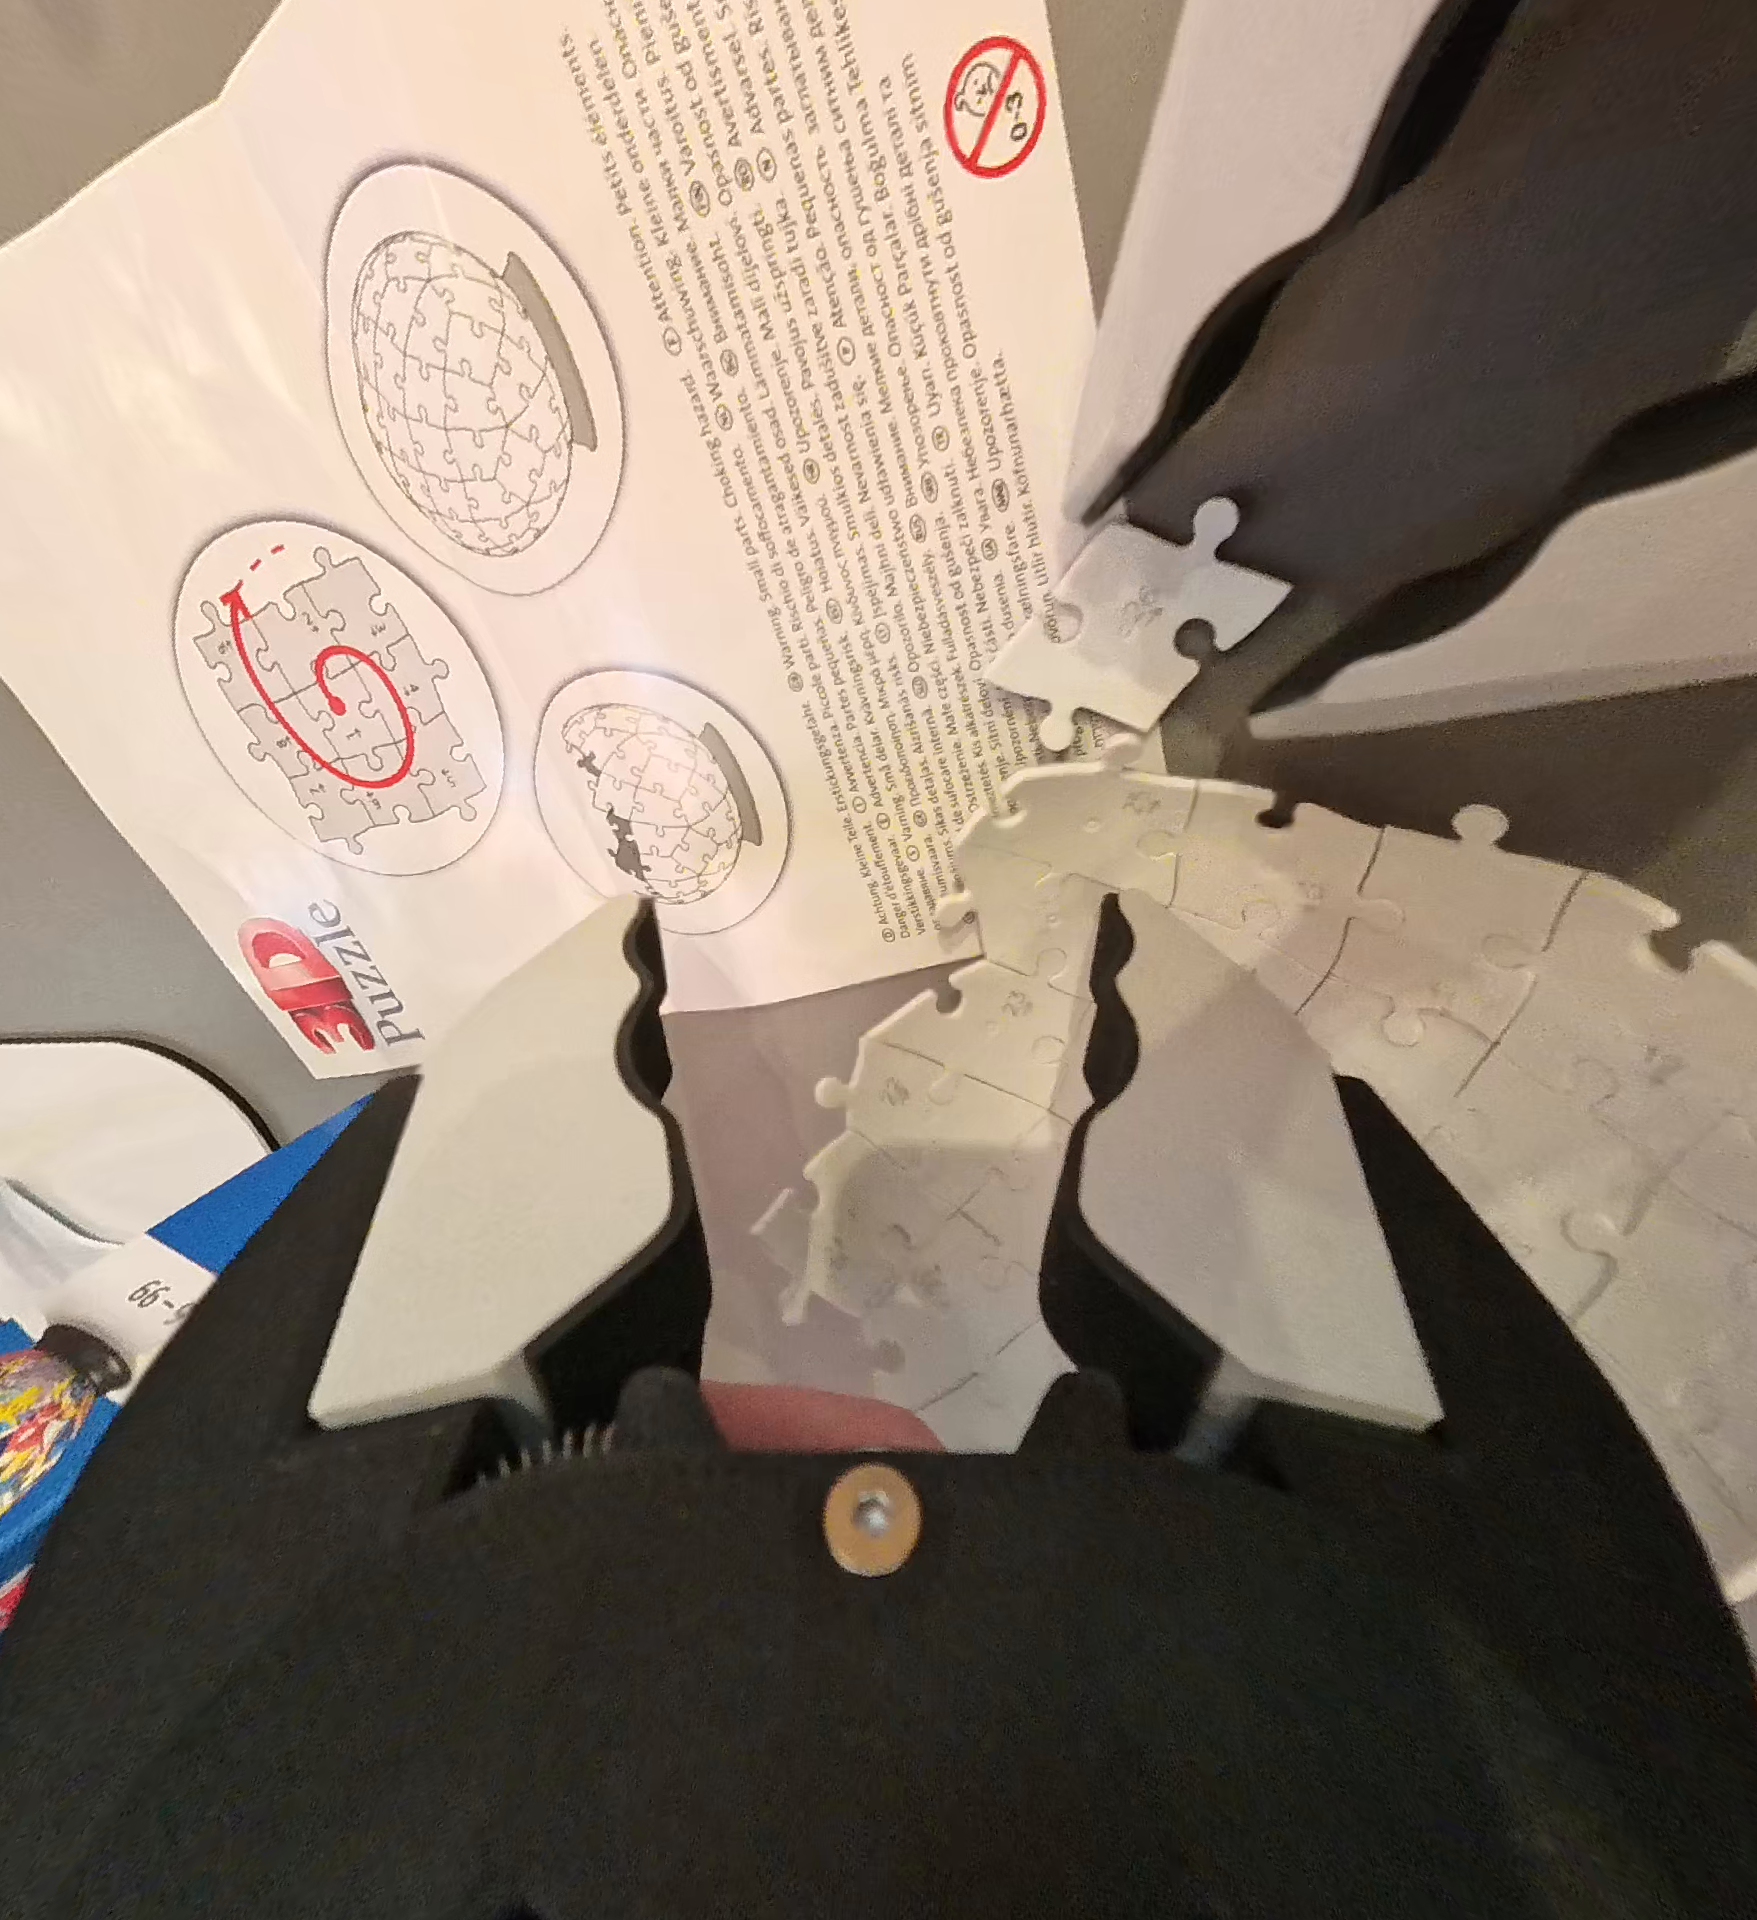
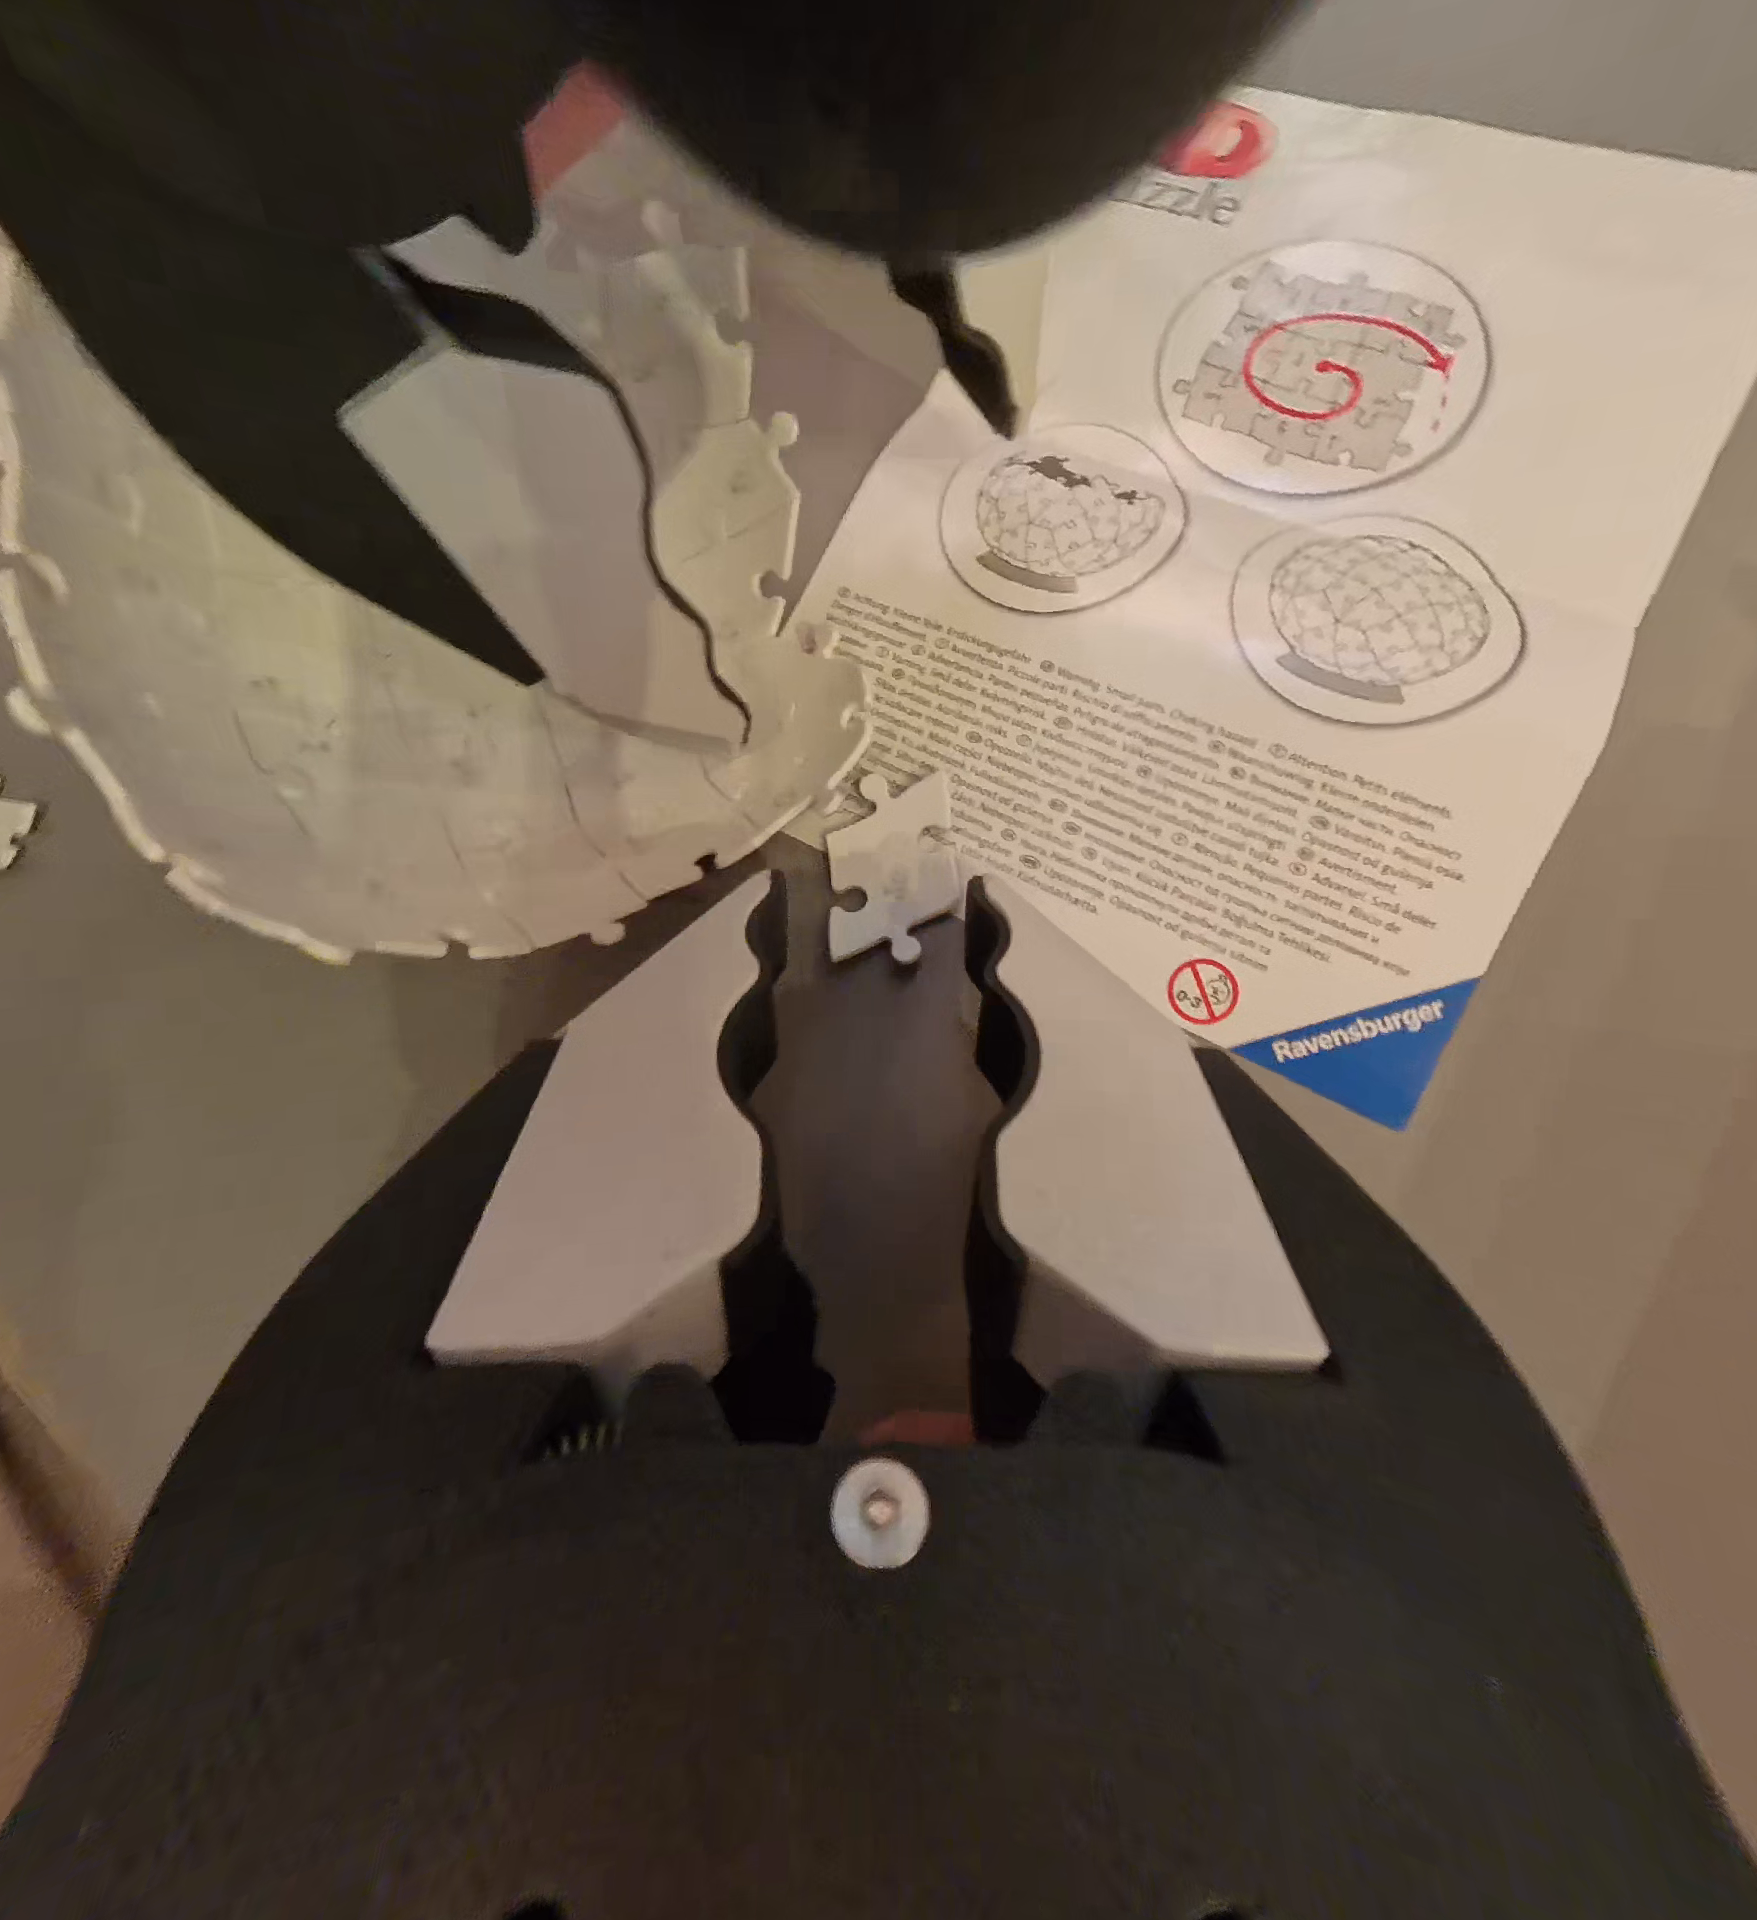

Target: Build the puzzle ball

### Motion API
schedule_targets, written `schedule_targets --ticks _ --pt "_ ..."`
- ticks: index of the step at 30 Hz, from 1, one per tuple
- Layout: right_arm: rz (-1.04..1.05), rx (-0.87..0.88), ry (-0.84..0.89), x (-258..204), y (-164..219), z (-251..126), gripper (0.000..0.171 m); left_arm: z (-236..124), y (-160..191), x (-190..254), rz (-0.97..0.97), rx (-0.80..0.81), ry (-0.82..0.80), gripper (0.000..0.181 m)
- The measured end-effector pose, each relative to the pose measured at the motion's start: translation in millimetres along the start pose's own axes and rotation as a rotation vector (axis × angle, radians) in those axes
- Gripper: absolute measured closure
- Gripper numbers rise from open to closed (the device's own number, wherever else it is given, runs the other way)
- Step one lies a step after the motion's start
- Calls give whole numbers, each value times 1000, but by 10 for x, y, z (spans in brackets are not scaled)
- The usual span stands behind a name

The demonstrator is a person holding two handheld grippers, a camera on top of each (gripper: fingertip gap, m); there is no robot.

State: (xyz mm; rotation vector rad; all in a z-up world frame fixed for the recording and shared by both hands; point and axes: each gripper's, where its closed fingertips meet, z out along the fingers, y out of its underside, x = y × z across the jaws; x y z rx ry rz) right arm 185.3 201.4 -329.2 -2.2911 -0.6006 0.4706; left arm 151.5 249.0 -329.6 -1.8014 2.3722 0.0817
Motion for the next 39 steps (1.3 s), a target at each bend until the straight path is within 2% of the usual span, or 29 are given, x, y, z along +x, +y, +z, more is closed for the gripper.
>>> schedule_targets --ticks 3,7,13,16,18,20,22,28,32,39 --pt "-129 -54 42 108 21 0 143 9 5 6 -2 -2 3 104" --pt "-52 -66 -38 124 -13 8 148 13 12 11 -18 6 12 103" --pt "39 -33 -28 42 28 -55 164 9 30 32 -37 18 27 106" --pt "5 -5 -62 -104 -11 -136 156 10 28 60 -39 16 36 107" --pt "-121 -27 -18 -102 0 -150 153 15 28 65 -42 12 42 107" --pt "-231 -56 24 -64 23 -106 153 17 30 76 -46 8 41 107" --pt "-256 -71 5 -63 55 -32 154 21 35 102 -48 6 46 107" --pt "-171 -67 -27 -163 64 -3 156 6 106 198 -78 -2 75 106" --pt "-117 -43 50 -143 54 15 157 0 158 261 -86 -8 85 106" --pt "-59 -15 5 -277 -3 -3 143 -22 230 316 -119 -25 86 107"
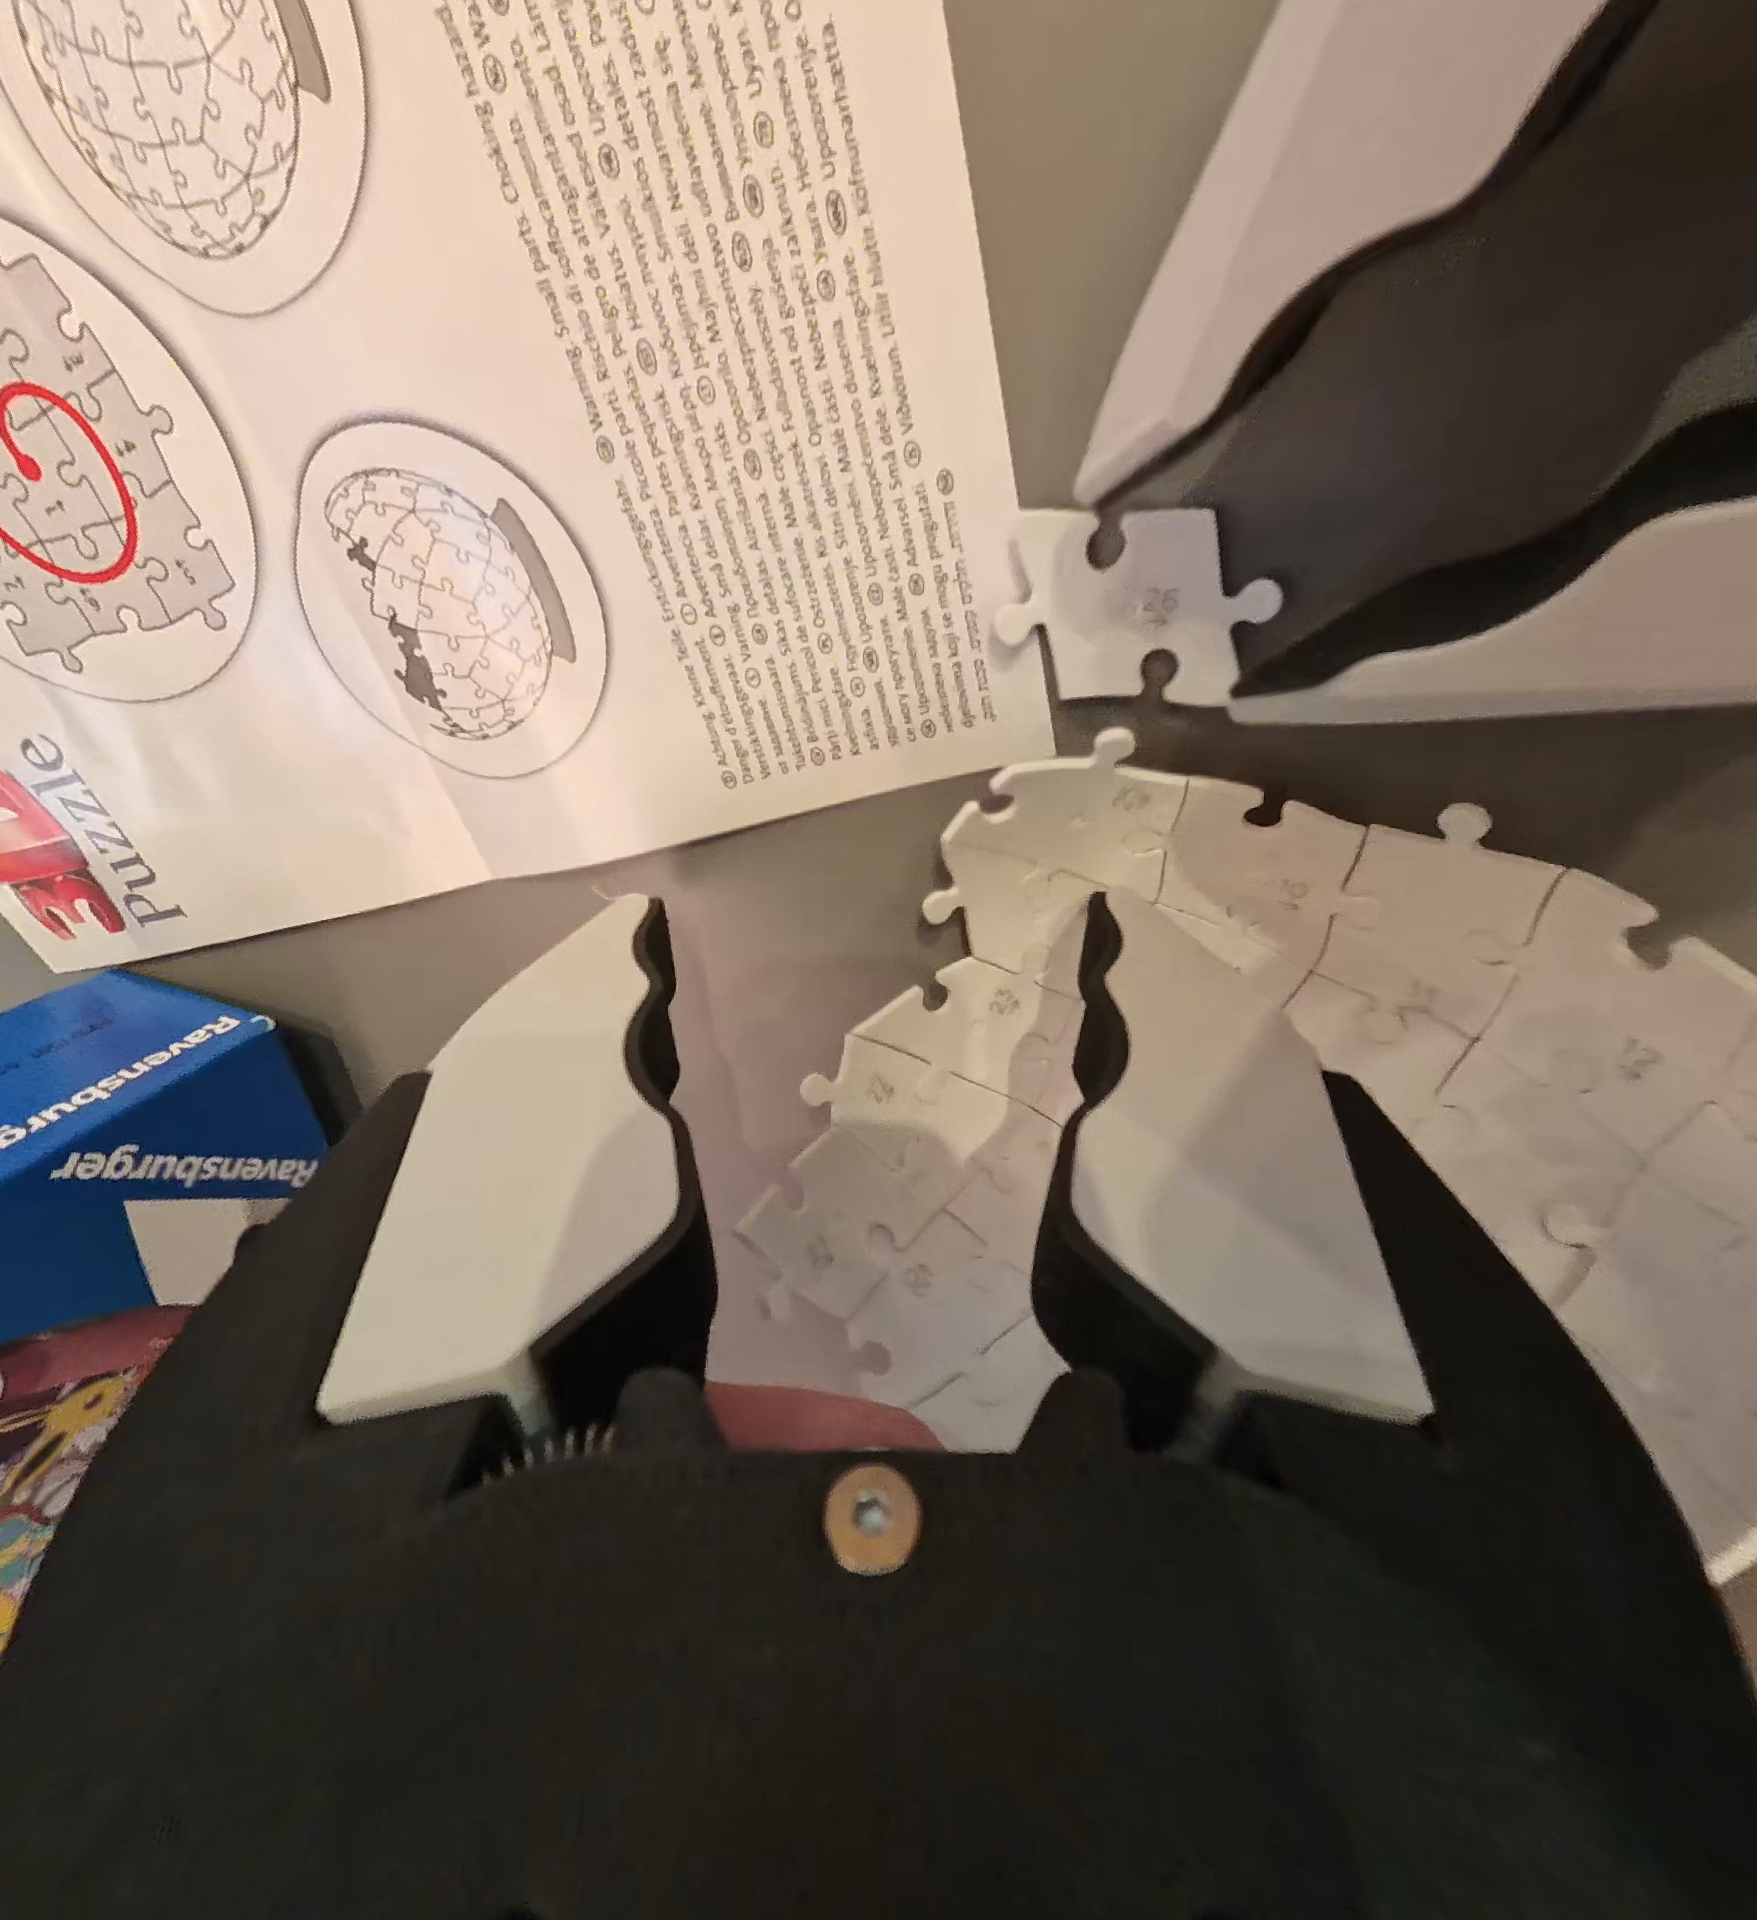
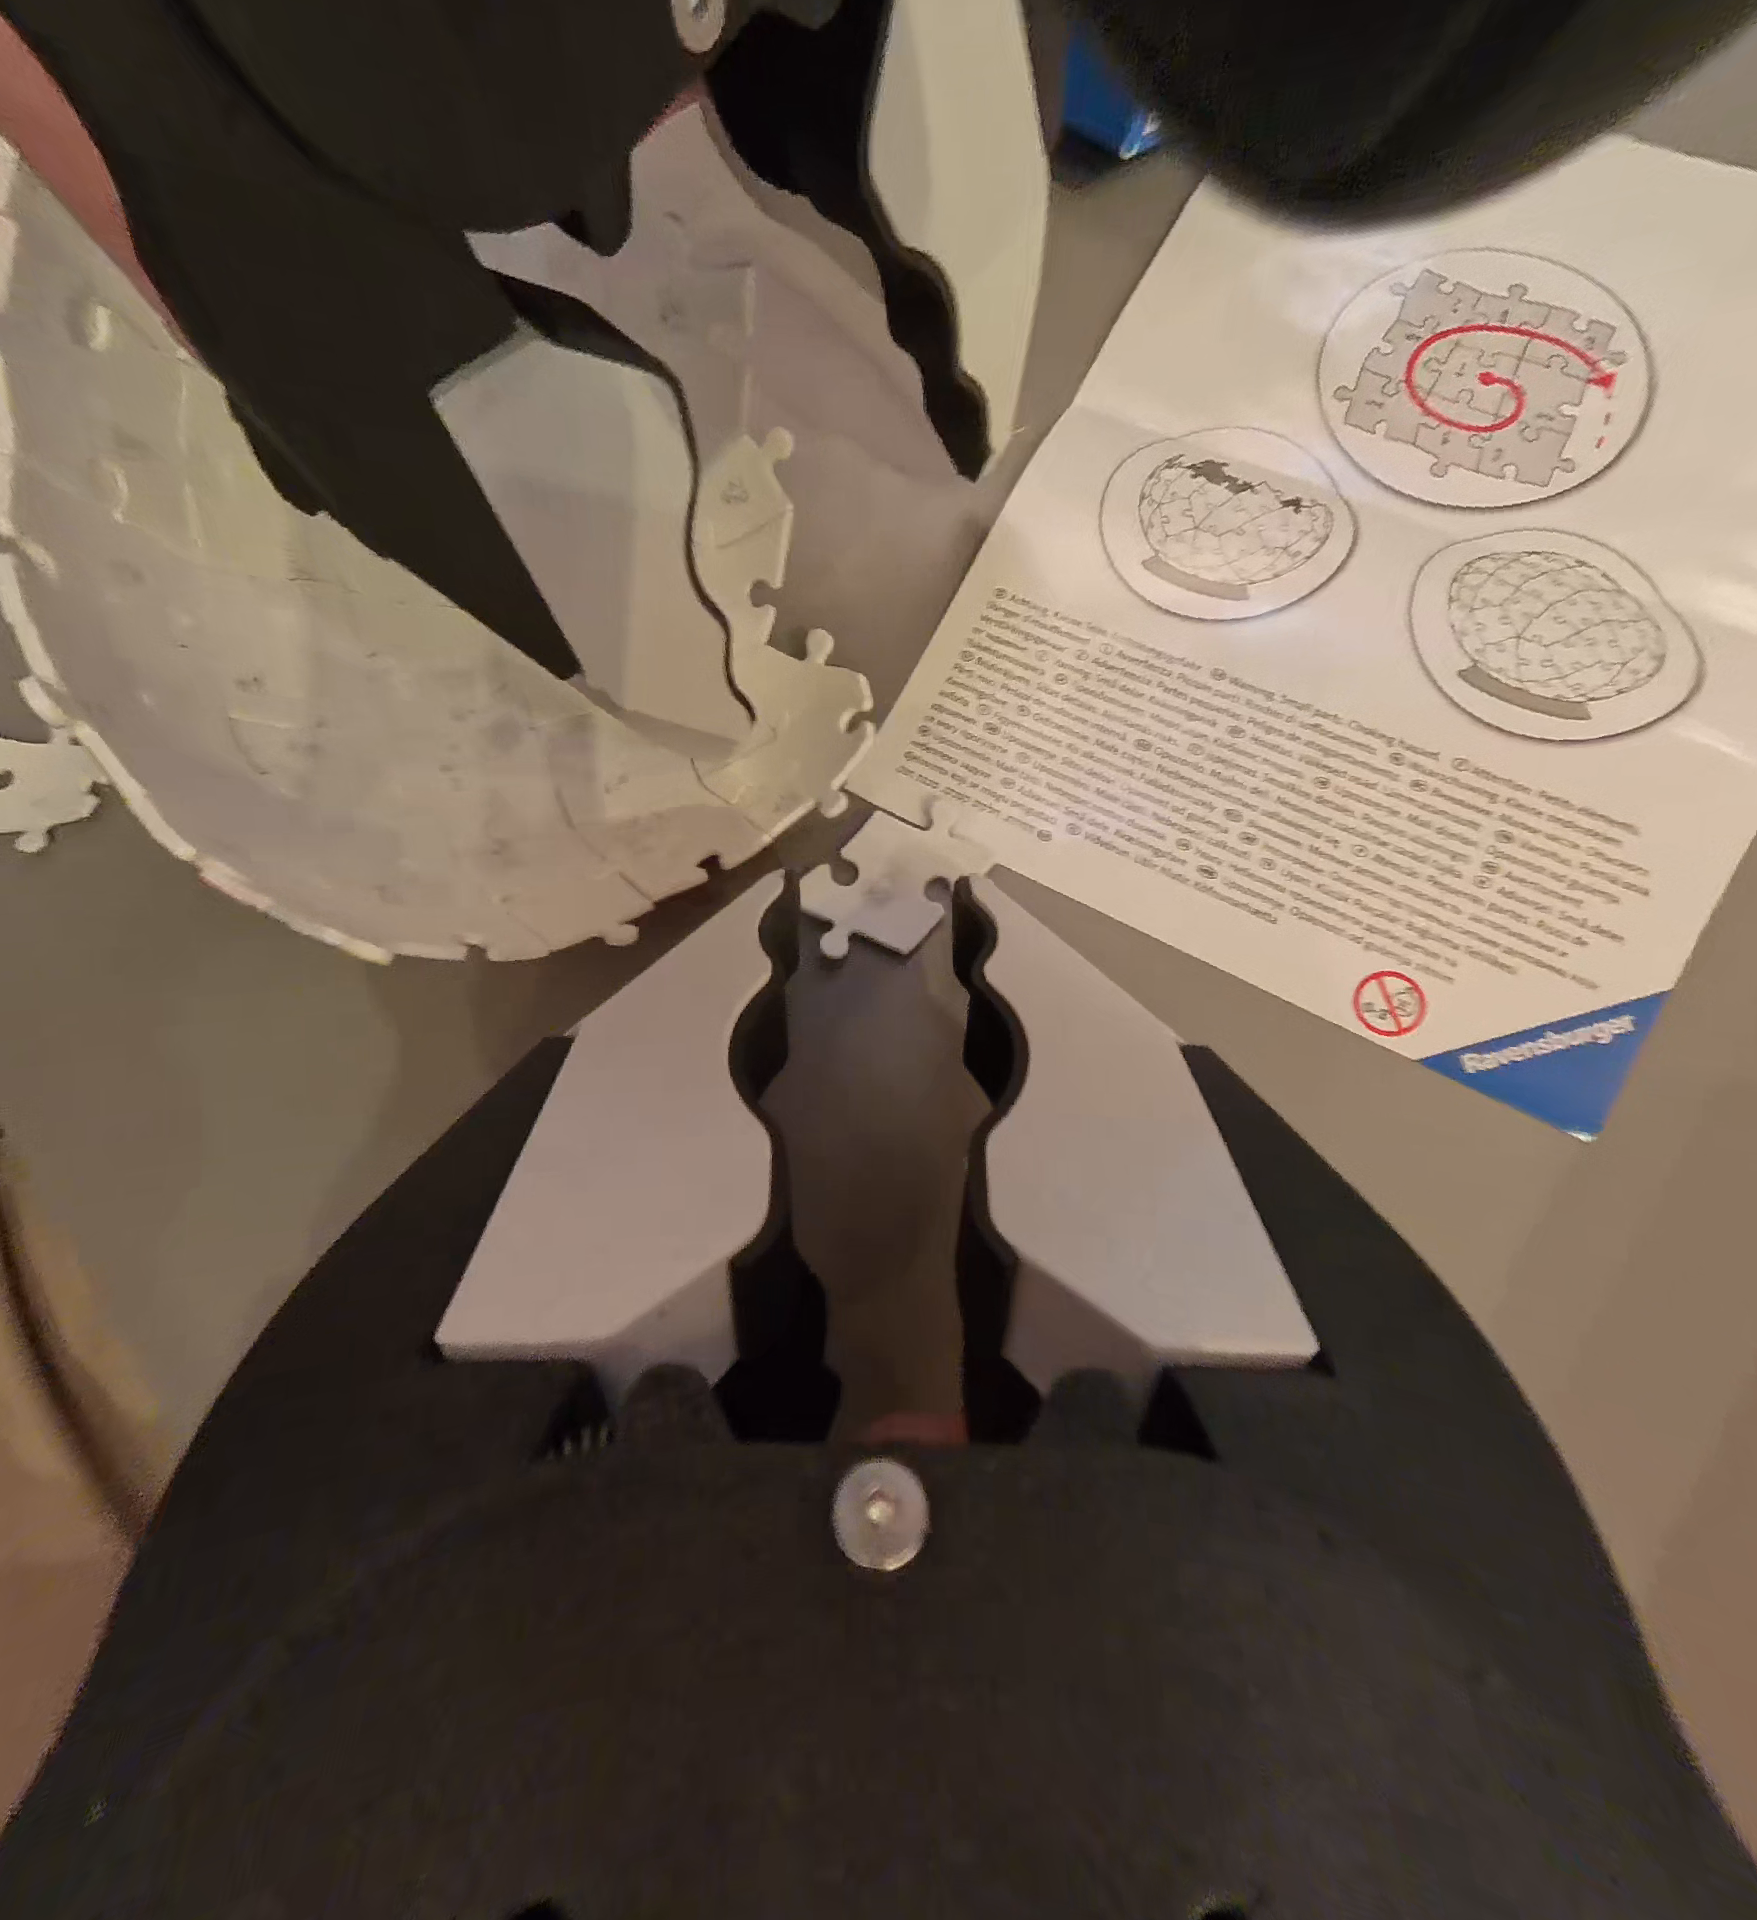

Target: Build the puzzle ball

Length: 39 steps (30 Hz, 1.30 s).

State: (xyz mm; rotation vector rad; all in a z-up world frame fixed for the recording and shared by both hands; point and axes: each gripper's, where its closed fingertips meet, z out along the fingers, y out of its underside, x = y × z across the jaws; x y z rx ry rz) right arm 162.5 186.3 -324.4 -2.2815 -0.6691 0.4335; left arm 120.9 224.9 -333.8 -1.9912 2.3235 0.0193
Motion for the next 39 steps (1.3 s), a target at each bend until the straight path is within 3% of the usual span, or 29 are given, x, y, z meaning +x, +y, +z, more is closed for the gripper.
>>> schedule_targets --ticks 15,22,29,39 --pt "-132 -42 -38 -60 100 33 156 8 12 59 -20 -17 26 106" --pt "-188 19 -59 -109 -32 -59 157 9 22 54 -22 -27 25 106" --pt "-246 -33 -36 -6 27 77 156 29 35 10 -25 -32 24 103" --pt "-485 -127 -143 132 130 -48 168 23 54 -20 -17 -42 15 103"
